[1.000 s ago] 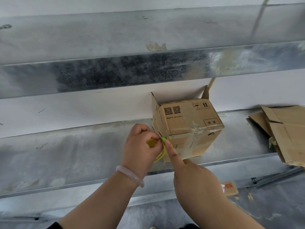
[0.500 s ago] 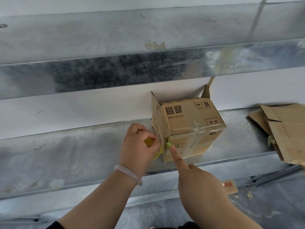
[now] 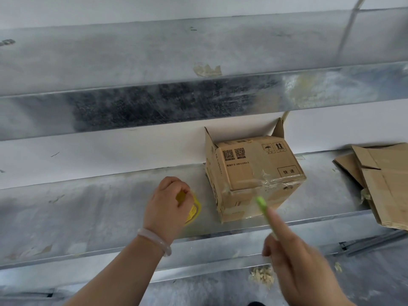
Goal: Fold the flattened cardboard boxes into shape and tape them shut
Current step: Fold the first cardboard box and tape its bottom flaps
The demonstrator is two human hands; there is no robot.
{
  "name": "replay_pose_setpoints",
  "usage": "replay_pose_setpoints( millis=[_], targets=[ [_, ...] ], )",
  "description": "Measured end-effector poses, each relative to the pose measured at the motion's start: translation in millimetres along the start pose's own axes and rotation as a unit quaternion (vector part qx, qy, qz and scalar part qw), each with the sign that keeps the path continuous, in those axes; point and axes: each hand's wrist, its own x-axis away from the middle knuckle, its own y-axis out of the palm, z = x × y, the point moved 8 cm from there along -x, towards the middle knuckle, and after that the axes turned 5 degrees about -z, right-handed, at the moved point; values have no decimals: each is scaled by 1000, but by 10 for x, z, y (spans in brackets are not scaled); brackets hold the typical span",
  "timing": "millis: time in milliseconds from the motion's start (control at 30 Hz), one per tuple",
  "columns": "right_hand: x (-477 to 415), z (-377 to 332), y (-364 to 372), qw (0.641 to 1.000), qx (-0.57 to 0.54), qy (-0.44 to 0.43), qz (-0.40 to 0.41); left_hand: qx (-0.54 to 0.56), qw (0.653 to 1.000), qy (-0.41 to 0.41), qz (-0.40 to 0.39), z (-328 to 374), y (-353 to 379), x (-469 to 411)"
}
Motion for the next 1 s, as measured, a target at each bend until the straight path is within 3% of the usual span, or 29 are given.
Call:
replay_pose_setpoints(
  millis=[167, 267, 400, 500, 600, 833, 1000],
  targets=[
    [239, 373, -390, 977, -44, 93, 185, -57, 998, 21, 26, -132, -23, -9],
    [280, 752, -490, 953, -48, 192, 229, -81, 995, 15, 48, -235, -46, -15],
    [172, 1468, -425, 931, -34, 338, 136, -153, 987, 23, 36, -391, -39, -56],
    [71, 1965, -286, 916, 17, 398, 42, -208, 978, 32, 7, -501, -6, -107],
    [-59, 2199, -178, 910, 41, 412, -15, -253, 967, 39, -9, -546, 7, -150],
    [-207, 2570, -91, 898, 55, 432, -58, -328, 944, 20, -38, -579, 38, -123],
    [-284, 2608, -97, 903, 103, 409, -89, -370, 928, 30, 16, -464, -14, -87]
  ],
)
